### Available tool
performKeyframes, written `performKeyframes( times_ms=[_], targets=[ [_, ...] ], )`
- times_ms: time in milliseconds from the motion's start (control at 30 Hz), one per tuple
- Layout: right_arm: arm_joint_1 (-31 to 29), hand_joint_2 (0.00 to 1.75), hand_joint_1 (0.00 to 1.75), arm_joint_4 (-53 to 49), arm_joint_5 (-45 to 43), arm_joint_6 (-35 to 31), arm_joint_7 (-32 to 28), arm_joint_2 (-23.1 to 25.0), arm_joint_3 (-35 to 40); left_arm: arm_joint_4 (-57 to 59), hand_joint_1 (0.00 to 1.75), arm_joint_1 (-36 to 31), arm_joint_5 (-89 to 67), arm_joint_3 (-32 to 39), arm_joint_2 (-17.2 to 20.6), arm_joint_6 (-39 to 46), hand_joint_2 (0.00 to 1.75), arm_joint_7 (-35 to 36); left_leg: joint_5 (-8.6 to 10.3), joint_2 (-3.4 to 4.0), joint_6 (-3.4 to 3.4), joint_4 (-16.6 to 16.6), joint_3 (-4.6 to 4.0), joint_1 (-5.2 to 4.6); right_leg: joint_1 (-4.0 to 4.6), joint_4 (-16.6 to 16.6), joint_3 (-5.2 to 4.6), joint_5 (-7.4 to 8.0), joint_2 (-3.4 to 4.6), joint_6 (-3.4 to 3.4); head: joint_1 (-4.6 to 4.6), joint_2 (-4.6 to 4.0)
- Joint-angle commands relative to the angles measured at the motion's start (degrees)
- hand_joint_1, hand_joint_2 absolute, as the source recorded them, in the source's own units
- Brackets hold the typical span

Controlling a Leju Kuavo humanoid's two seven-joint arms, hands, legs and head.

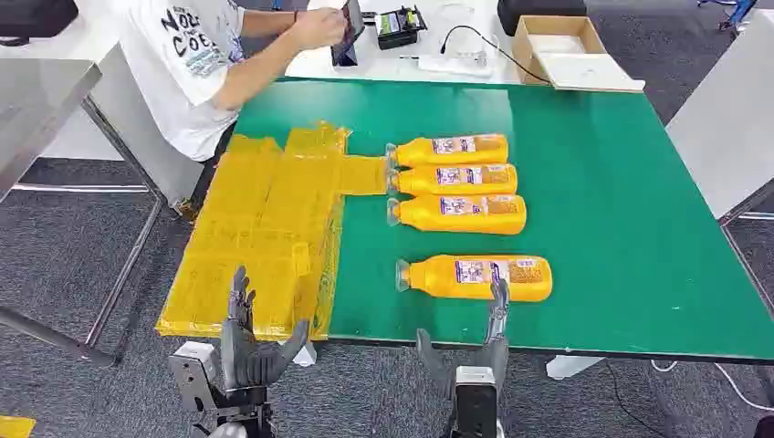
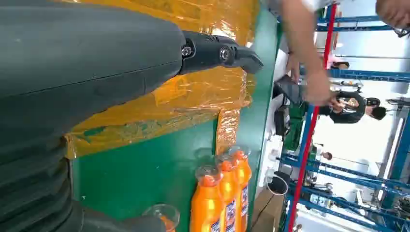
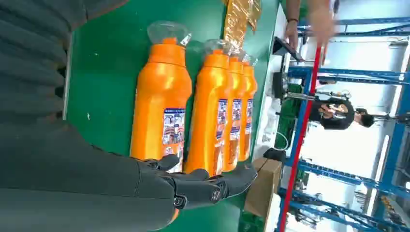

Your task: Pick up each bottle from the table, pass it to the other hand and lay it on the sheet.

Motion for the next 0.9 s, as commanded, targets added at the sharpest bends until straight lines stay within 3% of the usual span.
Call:
performKeyframes(
  times_ms=[33,233,367,700,900],
  targets=[
    [0.48,1.75,0.0,-1.13,0.3,-1.99,0.09,-0.84,-2.58,3.35,0.0,-1.38,0.16,-0.04,1.02,-0.09,1.75,0.17,-0.11,0.12,0.22,-0.26,0.63,-0.04,0.05,-0.26,0.64,-0.1,-0.1,-0.17,0.0,0.0],
    [0.46,1.75,0.0,-0.66,0.32,-1.99,0.09,-0.83,-2.49,3.37,0.0,-1.26,0.24,0.06,1.05,-0.15,1.75,0.16,-0.03,0.04,0.09,-0.08,0.18,-0.02,0.01,-0.08,0.19,-0.03,-0.06,-0.06,0.0,0.0],
    [0.41,1.75,0.0,0.25,0.21,-1.97,0.09,-0.68,-2.47,3.32,0.0,-1.14,0.24,0.12,1.07,-0.09,1.75,0.16,-0.09,0.1,0.17,-0.2,0.49,-0.04,0.04,-0.2,0.49,-0.09,-0.08,-0.14,0.0,0.0],
    [-0.35,1.75,0.0,2.26,2.0,-1.43,0.63,-1.05,-1.78,3.02,0.0,-2.0,-0.13,1.08,1.51,-0.46,1.75,0.16,-0.01,0.06,0.07,-0.09,0.15,-0.02,0.01,-0.08,0.15,-0.01,-0.02,-0.06,0.0,0.0],
    [-0.35,1.75,0.0,2.26,2.0,-1.43,0.63,-1.05,-1.78,3.02,0.0,-2.0,-0.13,1.08,1.51,-0.46,1.75,0.16,-0.07,0.14,0.14,-0.16,0.39,-0.03,0.03,-0.16,0.38,-0.05,-0.01,-0.11,-0.02,0.0]
  ],
)
